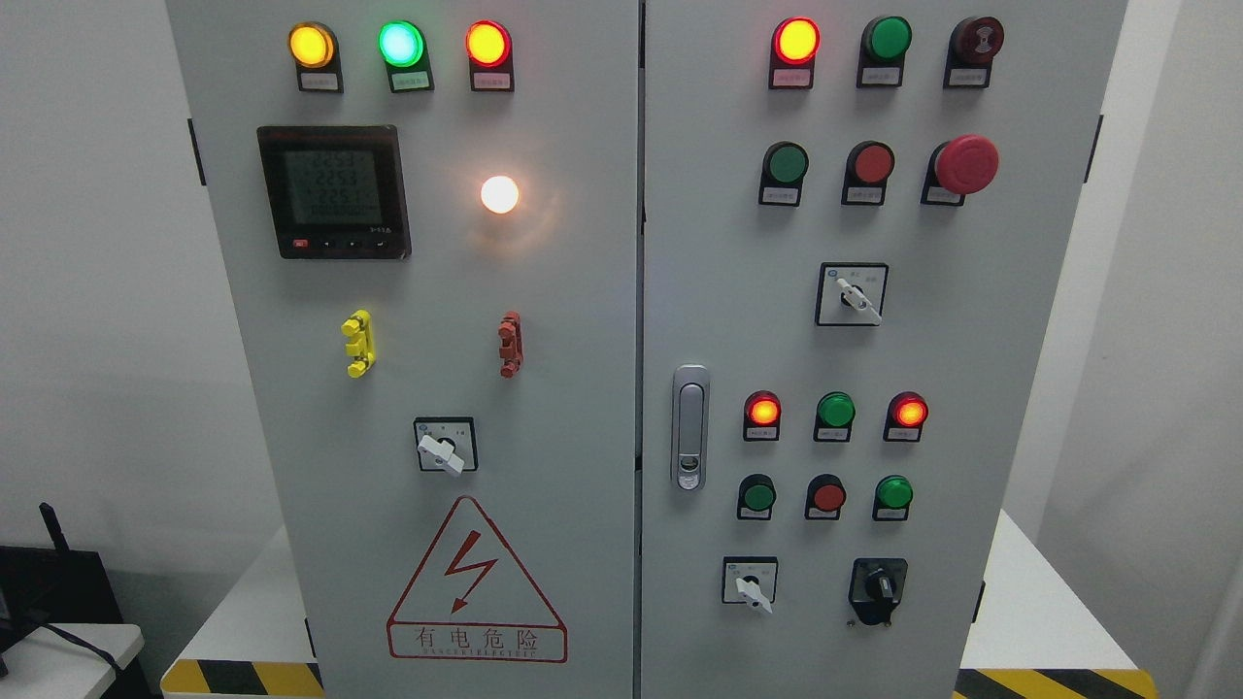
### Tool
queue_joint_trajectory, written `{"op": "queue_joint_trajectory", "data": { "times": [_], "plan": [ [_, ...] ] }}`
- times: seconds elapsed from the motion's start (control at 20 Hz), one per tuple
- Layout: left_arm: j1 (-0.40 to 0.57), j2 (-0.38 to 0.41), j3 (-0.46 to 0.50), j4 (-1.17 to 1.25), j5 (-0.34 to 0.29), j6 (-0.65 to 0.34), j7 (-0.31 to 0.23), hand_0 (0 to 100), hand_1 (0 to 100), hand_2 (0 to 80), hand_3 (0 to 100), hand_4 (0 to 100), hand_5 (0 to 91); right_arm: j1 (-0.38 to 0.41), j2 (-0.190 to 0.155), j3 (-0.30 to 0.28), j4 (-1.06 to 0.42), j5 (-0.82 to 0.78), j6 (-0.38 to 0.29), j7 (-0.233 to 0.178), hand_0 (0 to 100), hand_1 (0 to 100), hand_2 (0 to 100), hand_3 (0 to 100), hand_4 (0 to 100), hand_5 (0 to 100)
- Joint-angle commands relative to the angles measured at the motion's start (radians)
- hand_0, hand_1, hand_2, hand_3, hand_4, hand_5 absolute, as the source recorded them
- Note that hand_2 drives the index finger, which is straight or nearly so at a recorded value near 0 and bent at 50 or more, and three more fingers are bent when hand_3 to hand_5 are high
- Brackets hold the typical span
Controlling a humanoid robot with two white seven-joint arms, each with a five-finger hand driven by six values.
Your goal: Trip black knob to open circuit
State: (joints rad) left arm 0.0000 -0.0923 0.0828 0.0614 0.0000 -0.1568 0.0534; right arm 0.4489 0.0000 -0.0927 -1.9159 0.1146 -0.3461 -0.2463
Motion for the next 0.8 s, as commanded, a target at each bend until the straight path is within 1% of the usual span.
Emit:
{"op": "queue_joint_trajectory", "data": {
  "times": [0.0, 0.2, 0.25, 0.35, 0.5, 0.6, 0.65, 0.75],
  "plan": [
    [-0.008, 0.000, 0.000, 0.000, -0.034, 0.000, 0.000, 12, 39, 0.0, 0, 0, 0.0, -0.120, -0.008, -0.002, -0.034, 0.043, 0.099, -0.007, 36, 65, 44, 83, 87, 95],
    [-0.008, 0.000, 0.000, 0.000, -0.032, 0.000, 0.000, 12, 39, 0.0, 0, 0, 0.0, -0.199, 0.003, 0.008, -0.012, 0.088, 0.171, -0.010, 34, 71, 43, 81, 87, 95],
    [-0.008, 0.000, 0.000, 0.000, -0.034, 0.000, 0.000, 12, 39, 0.0, 0, 0, 0.0, -0.219, 0.005, 0.008, -0.002, 0.096, 0.186, -0.011, 33, 74, 42, 80, 86, 95],
    [-0.008, 0.000, 0.000, 0.000, -0.032, 0.000, 0.000, 12, 39, 0.0, 0, 0, 0.0, -0.263, 0.011, 0.008, 0.021, 0.108, 0.223, -0.024, 32, 77, 41, 80, 86, 95],
    [-0.008, -0.001, 0.000, 0.000, -0.032, 0.000, 0.000, 12, 39, 0.0, 0, 0, 0.0, -0.291, 0.012, 0.011, 0.037, 0.108, 0.277, -0.028, 32, 79, 40, 79, 85, 95],
    [-0.008, 0.000, 0.000, 0.000, -0.034, 0.000, 0.000, 12, 39, 0.0, 0, 0, 0.0, -0.303, 0.015, 0.017, 0.049, 0.108, 0.291, -0.030, 32, 80, 40, 79, 85, 95],
    [-0.008, 0.000, 0.000, 0.000, -0.032, 0.000, 0.000, 12, 39, 0.0, 0, 0, 0.0, -0.312, 0.024, 0.024, 0.057, 0.108, 0.300, -0.037, 32, 81, 39, 79, 85, 95],
    [-0.009, 0.000, 0.000, 0.000, -0.032, 0.000, 0.000, 12, 39, 0.0, 0, 0, 0.0, -0.344, 0.041, 0.028, 0.078, 0.108, 0.329, -0.067, 32, 82, 39, 78, 85, 95]
  ]
}}
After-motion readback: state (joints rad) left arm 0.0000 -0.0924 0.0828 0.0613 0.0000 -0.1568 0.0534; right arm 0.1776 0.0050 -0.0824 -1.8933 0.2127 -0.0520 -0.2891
